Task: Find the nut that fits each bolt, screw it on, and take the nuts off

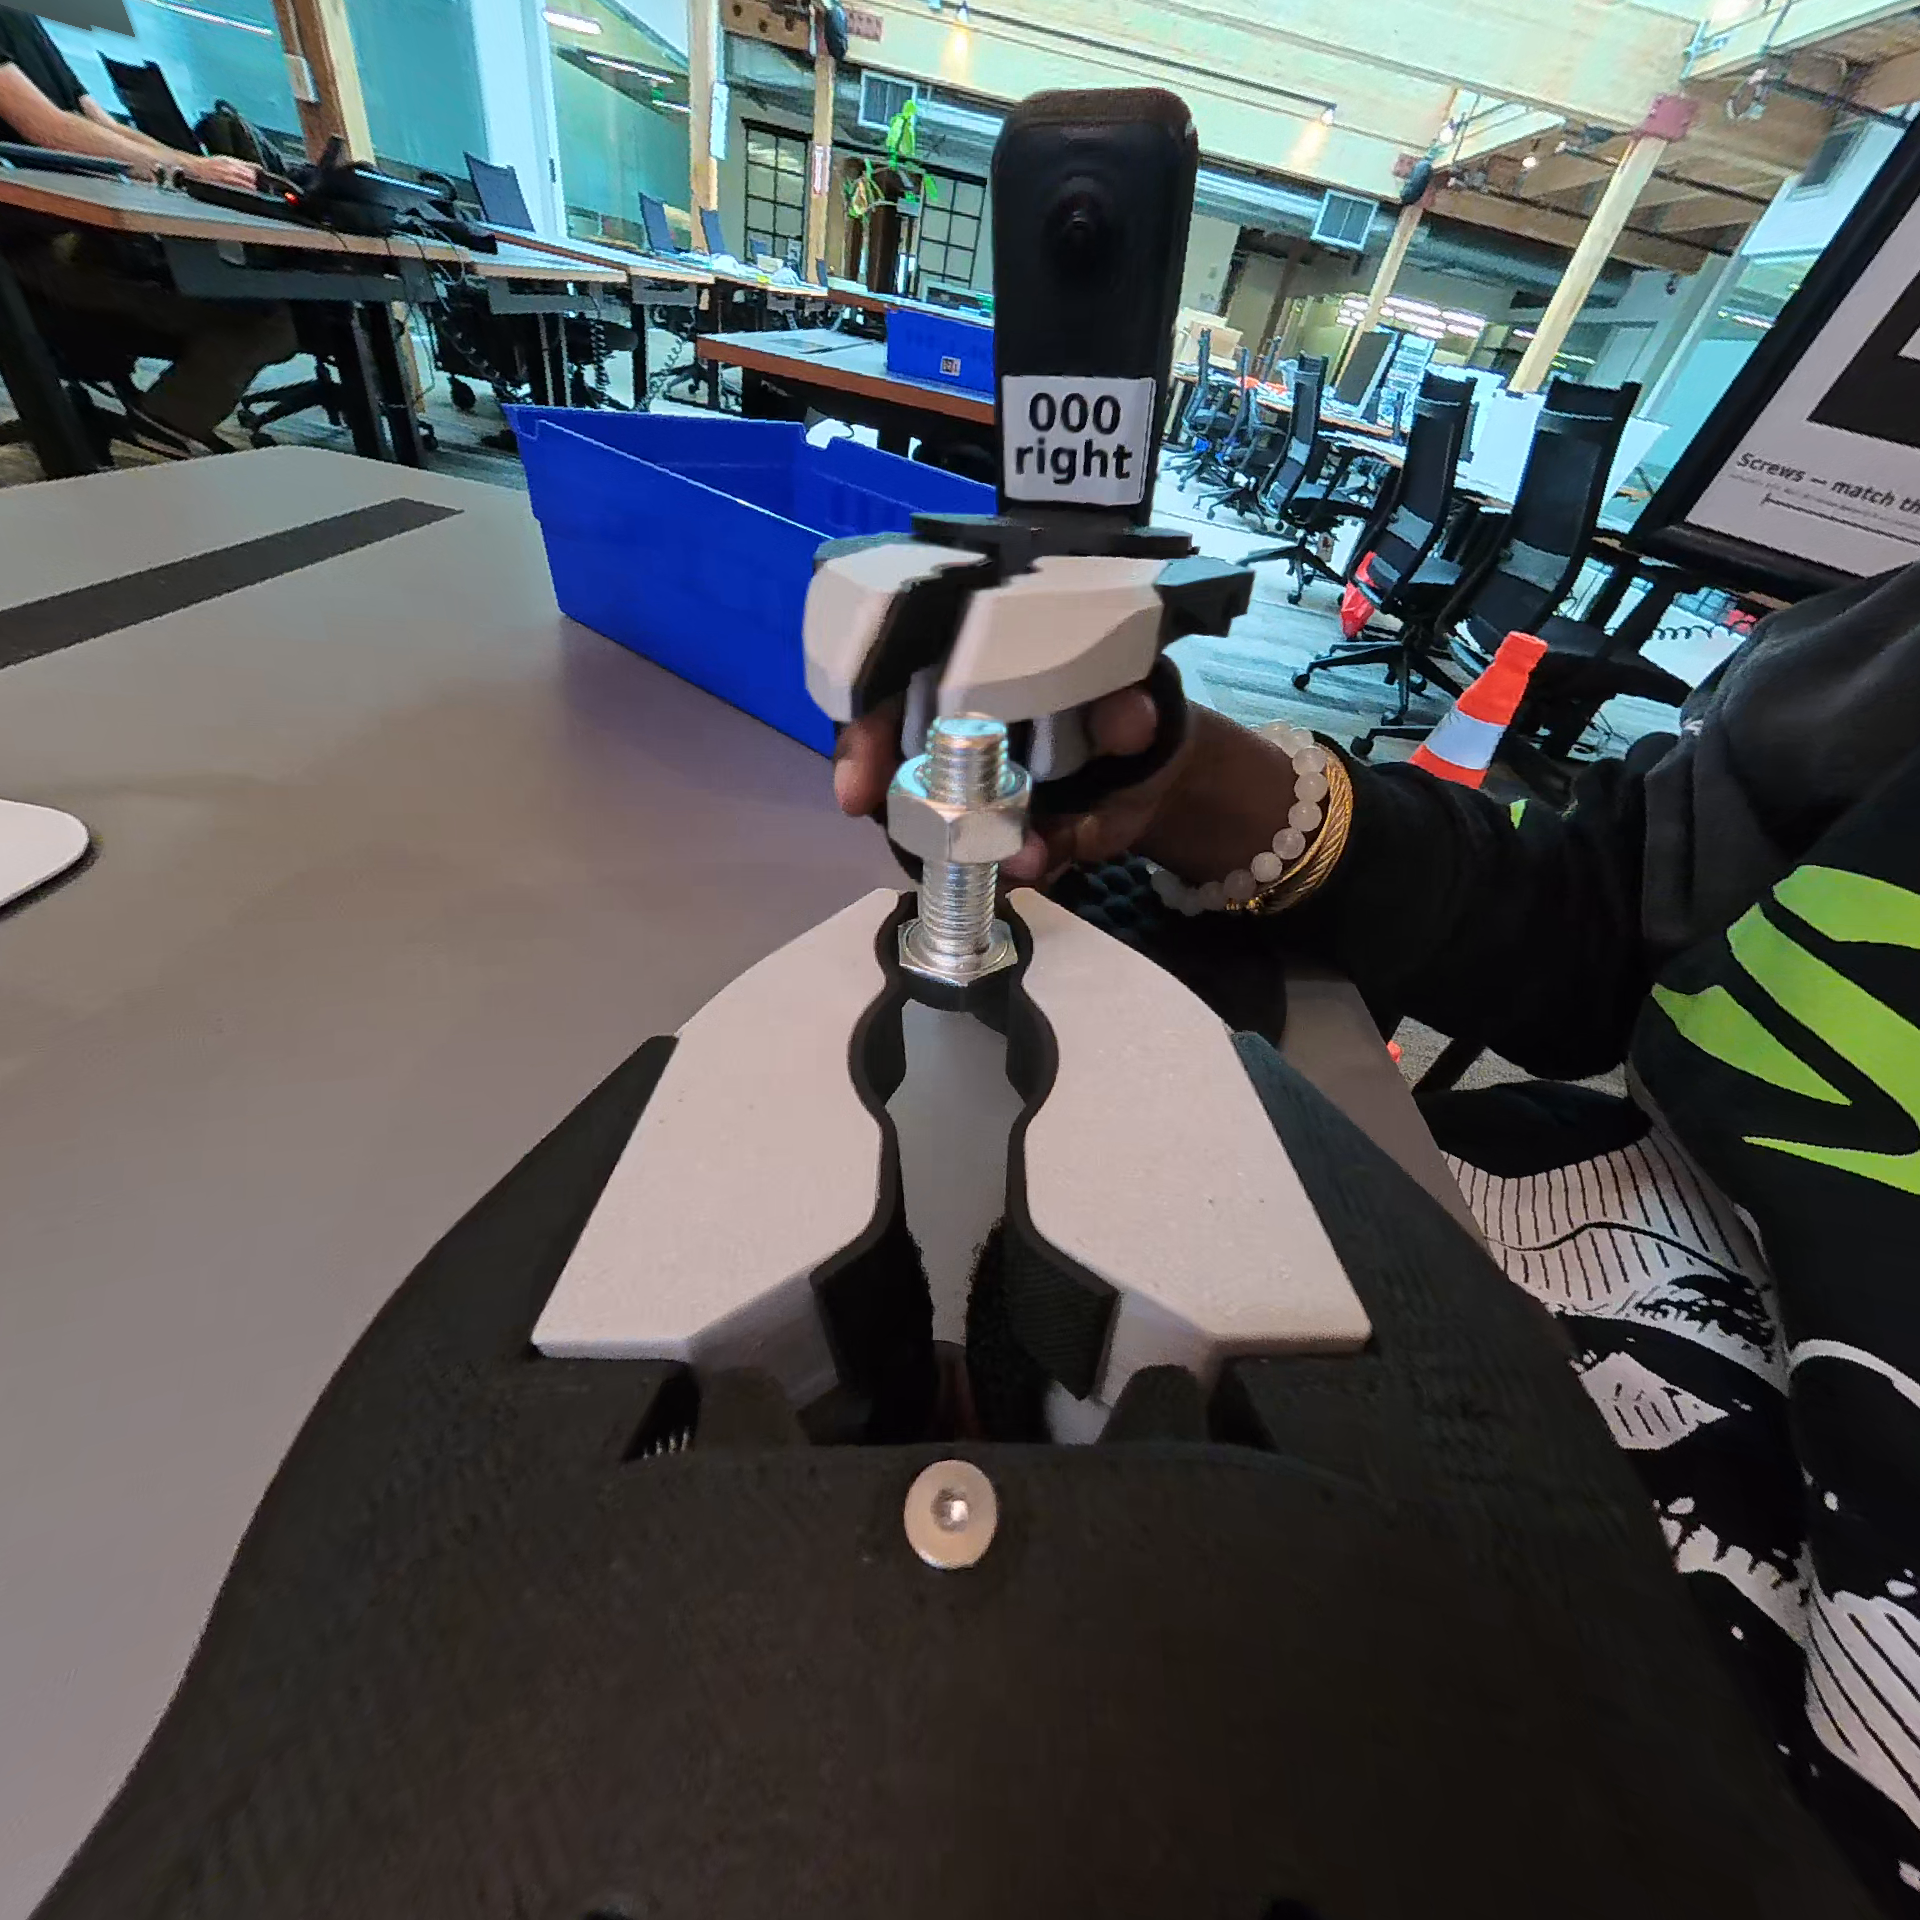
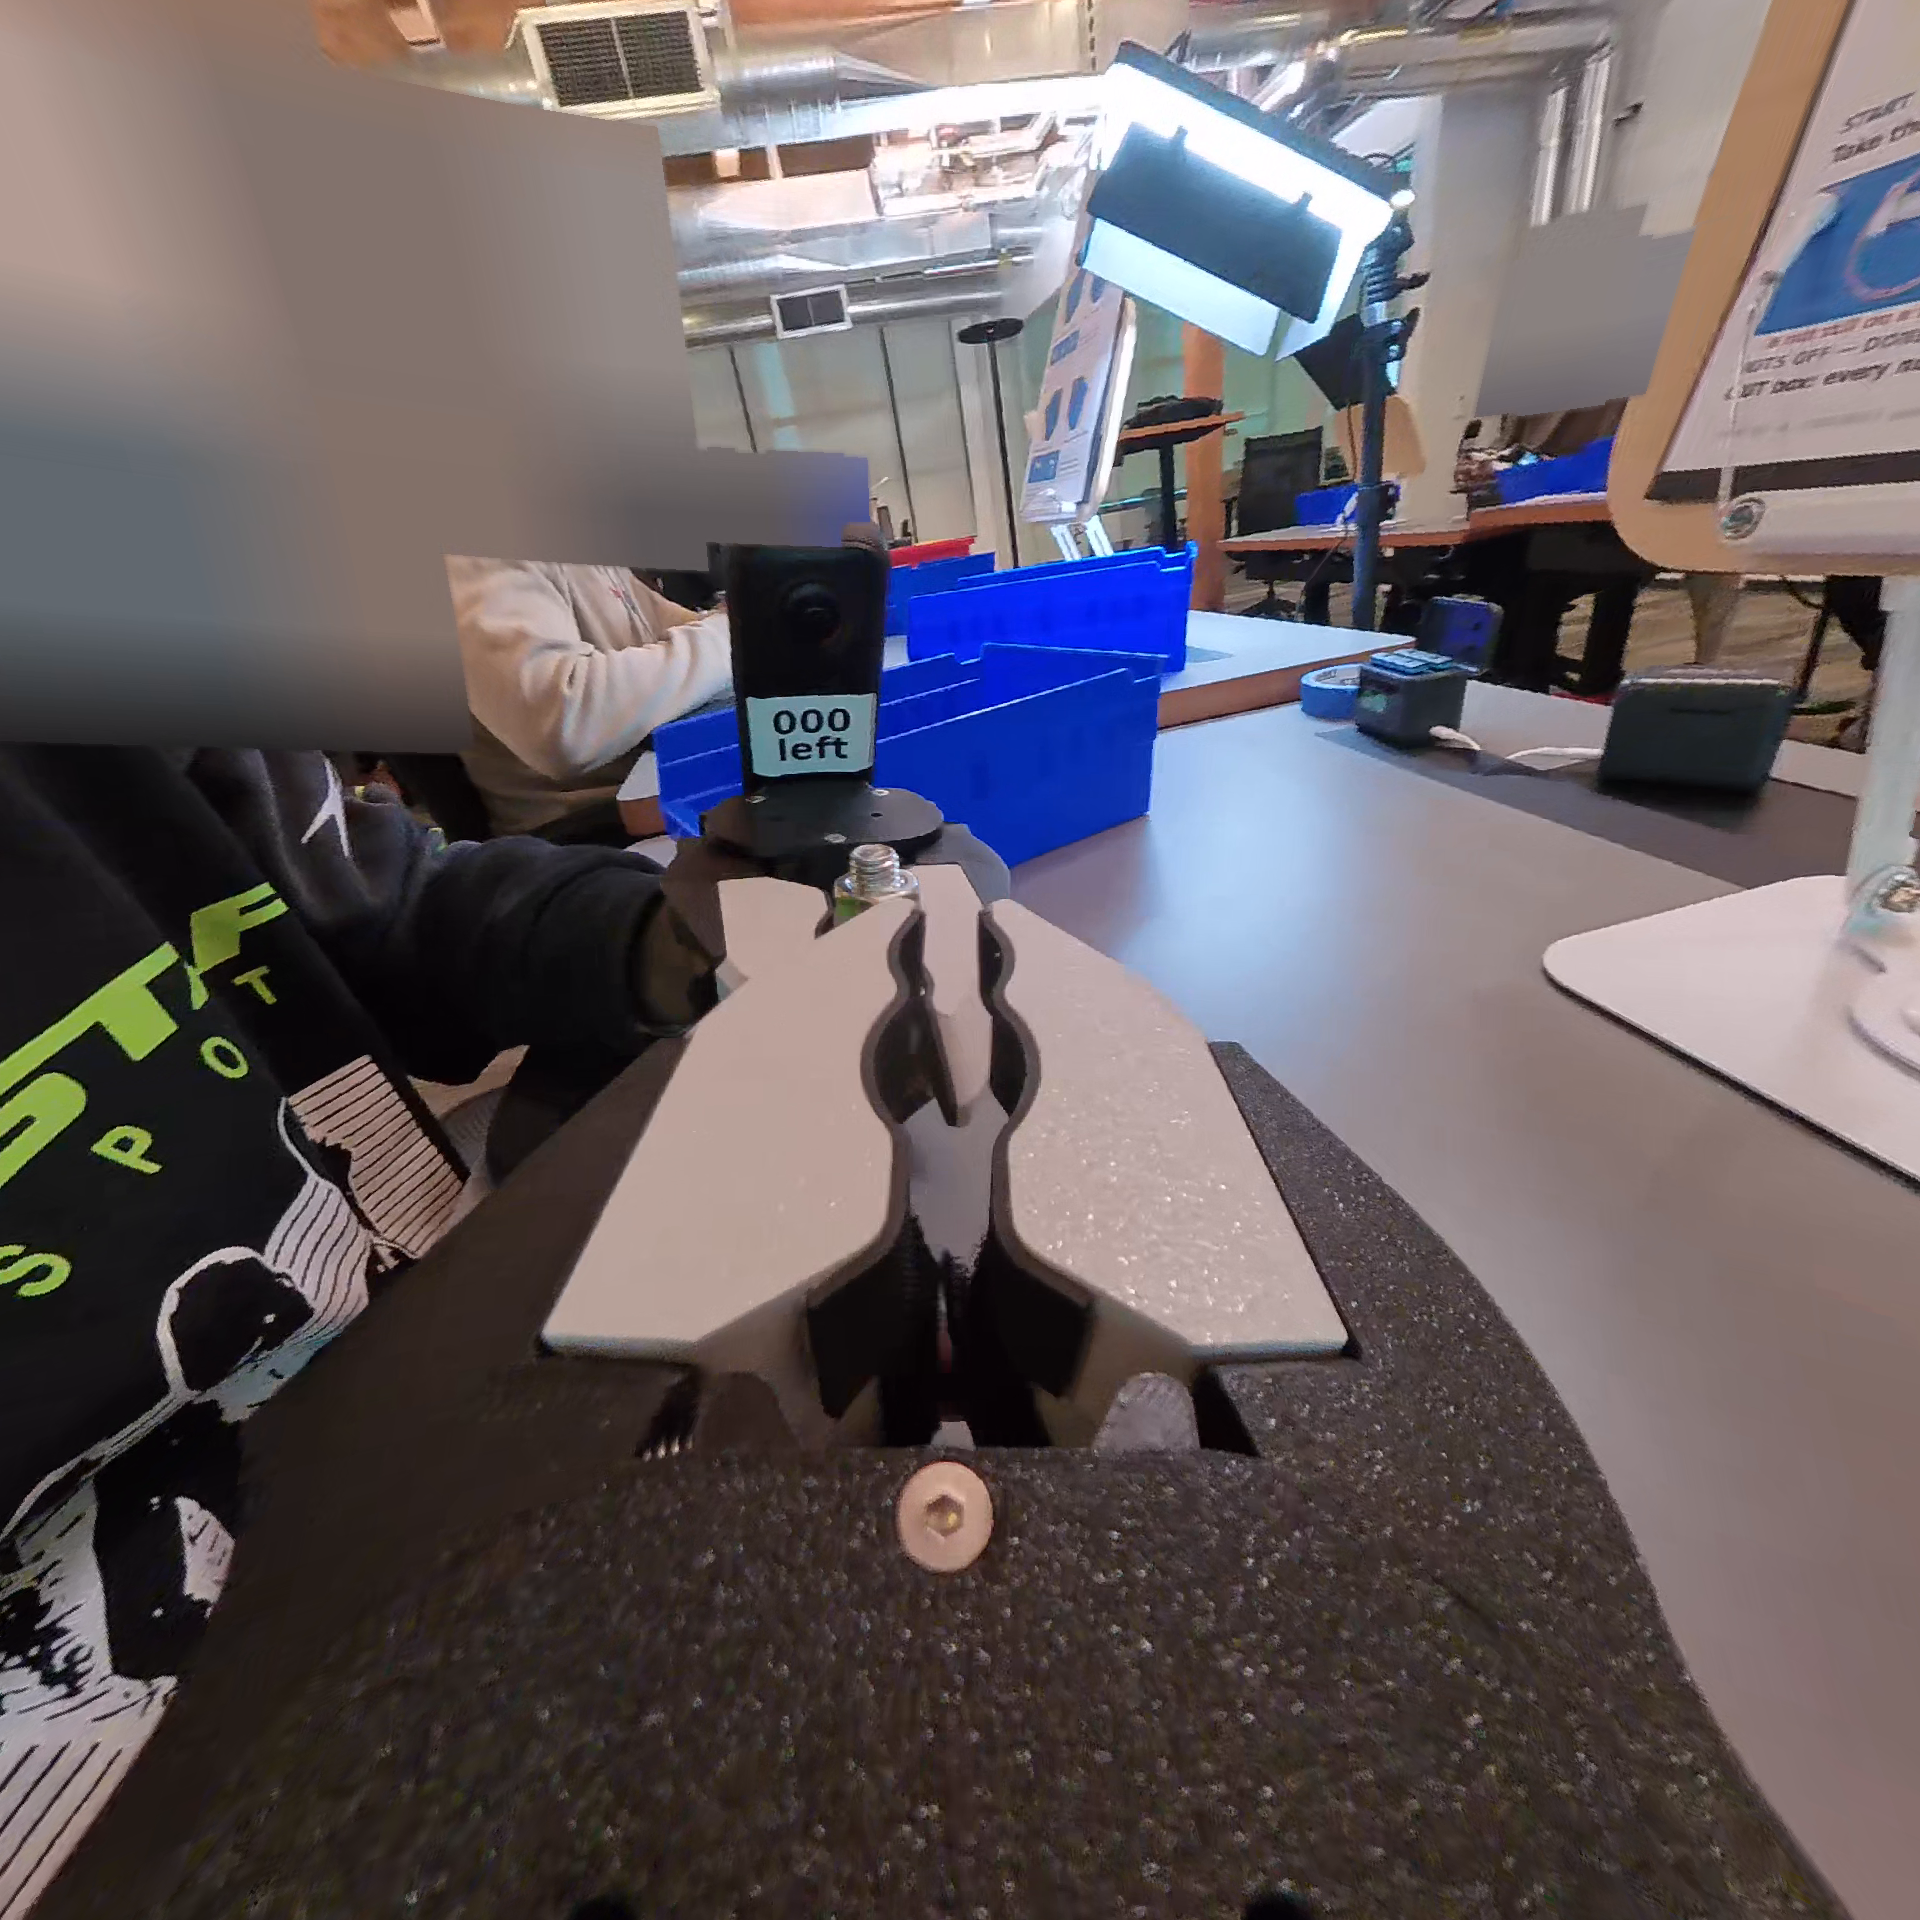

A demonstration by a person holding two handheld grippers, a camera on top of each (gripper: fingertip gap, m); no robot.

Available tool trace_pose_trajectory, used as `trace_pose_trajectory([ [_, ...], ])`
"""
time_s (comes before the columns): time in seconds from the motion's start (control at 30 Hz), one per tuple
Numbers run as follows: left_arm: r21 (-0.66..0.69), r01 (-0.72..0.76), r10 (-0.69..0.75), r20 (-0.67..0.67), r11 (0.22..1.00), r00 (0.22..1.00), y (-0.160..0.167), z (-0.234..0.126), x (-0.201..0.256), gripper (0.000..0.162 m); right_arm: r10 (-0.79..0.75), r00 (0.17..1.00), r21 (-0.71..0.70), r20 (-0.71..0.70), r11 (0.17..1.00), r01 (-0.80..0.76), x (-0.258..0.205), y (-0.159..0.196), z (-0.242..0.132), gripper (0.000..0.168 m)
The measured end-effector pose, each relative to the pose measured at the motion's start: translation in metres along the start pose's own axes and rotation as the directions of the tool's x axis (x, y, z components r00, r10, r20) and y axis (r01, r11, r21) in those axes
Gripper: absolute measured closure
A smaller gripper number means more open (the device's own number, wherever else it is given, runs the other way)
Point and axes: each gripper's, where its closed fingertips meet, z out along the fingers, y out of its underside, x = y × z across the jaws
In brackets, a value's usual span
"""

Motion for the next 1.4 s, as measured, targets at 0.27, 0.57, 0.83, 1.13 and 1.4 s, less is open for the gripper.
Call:
trace_pose_trajectory([
  [0.27, -0.043, -0.015, 0.015, -0.016, 0.999, 1.000, 0.010, 0.008, 0.007, 0.147, -0.014, 0.998, -0.068, 0.062, 0.998, 0.018, -0.015, 0.017, 0.017, 0.114],
  [0.57, -0.021, -0.001, 0.000, -0.012, 1.000, 1.000, 0.005, 0.006, 0.006, 0.147, 0.037, 0.999, -0.064, 0.040, 0.997, -0.034, -0.008, 0.011, 0.010, 0.129],
  [0.83, 0.003, -0.001, 0.001, -0.004, 1.000, 1.000, -0.002, 0.000, 0.003, 0.147, 0.019, 1.000, 0.016, 0.008, 1.000, -0.019, 0.000, -0.002, -0.002, 0.156],
  [1.13, -0.072, -0.050, 0.050, -0.006, 0.996, 0.999, 0.014, 0.011, 0.010, 0.147, -0.006, 0.997, -0.070, 0.079, 0.997, 0.011, -0.018, 0.018, 0.019, 0.110],
  [1.4, -0.029, -0.031, 0.030, -0.011, 0.999, 0.999, 0.007, 0.009, 0.011, 0.147, -0.013, 0.999, -0.055, 0.044, 0.998, 0.016, -0.011, 0.011, 0.010, 0.125],
])
